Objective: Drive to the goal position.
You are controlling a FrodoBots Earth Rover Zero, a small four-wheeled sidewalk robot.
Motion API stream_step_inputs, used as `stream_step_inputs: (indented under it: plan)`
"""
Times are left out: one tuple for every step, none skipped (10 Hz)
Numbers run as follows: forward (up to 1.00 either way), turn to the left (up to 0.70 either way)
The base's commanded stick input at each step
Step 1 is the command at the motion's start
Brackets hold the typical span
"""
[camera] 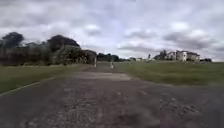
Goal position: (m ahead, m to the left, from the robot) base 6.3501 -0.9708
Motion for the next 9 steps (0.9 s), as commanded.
stream_step_inputs:
  plan:
    - [0.7,0.02]
    - [0.7,0.02]
    - [0.7,0.02]
    - [0.7,0.02]
    - [0.7,0.02]
    - [0.7,0.02]
    - [0.7,0.02]
    - [0.7,0.02]
    - [0.7,0.02]
